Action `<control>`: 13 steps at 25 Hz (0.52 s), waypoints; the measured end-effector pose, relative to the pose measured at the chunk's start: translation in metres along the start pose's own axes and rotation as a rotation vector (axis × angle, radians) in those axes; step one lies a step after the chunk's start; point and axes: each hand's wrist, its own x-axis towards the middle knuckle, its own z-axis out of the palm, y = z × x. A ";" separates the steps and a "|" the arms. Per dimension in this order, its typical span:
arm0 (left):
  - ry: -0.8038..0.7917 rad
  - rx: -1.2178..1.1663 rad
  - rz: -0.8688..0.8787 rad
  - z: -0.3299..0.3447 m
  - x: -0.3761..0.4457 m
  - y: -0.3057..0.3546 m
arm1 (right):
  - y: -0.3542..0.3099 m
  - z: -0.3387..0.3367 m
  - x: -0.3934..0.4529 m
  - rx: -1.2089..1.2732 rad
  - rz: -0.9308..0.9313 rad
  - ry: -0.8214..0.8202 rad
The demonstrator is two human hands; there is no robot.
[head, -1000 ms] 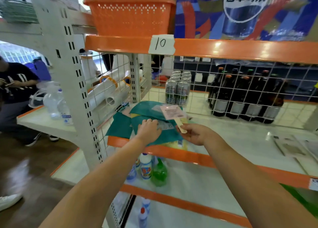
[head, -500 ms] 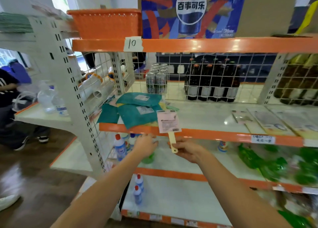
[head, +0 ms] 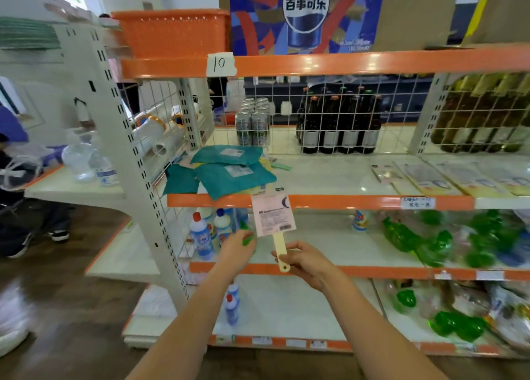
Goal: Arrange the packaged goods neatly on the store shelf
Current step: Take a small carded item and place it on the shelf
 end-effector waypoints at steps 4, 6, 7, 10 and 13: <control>-0.038 -0.166 -0.075 -0.012 -0.041 -0.039 | 0.036 0.037 -0.017 0.076 0.014 0.010; -0.069 -0.185 -0.106 -0.019 -0.058 -0.062 | 0.055 0.056 -0.024 0.062 0.027 0.011; -0.082 -0.205 -0.116 -0.022 -0.067 -0.071 | 0.064 0.065 -0.028 0.059 0.037 0.011; -0.067 -0.292 -0.145 -0.030 -0.086 -0.086 | 0.086 0.082 -0.042 0.067 0.071 0.027; -0.072 -0.377 -0.191 -0.038 -0.107 -0.103 | 0.109 0.103 -0.063 0.094 0.108 0.054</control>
